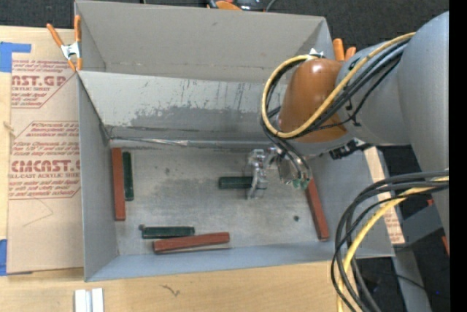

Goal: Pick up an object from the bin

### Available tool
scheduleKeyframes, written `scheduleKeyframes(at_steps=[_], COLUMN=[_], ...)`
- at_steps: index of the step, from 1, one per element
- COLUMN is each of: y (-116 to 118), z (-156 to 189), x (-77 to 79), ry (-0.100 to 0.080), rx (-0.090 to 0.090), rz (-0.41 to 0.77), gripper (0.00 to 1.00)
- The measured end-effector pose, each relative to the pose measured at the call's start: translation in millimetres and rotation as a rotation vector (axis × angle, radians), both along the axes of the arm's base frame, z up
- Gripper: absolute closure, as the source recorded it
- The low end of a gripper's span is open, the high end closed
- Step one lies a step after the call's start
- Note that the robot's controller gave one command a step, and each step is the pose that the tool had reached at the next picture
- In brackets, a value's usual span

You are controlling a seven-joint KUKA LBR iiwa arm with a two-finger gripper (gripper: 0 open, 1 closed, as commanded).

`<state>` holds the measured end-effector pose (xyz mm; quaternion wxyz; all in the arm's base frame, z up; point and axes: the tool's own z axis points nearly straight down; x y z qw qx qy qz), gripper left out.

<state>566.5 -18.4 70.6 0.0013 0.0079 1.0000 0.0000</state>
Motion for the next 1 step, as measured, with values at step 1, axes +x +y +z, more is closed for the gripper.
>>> scheduleKeyframes(at_steps=[1], y=[28.2], z=[163.5], x=[-7.1], ry=[-0.009], rx=[0.0], rz=[0.107], gripper=[1.0])
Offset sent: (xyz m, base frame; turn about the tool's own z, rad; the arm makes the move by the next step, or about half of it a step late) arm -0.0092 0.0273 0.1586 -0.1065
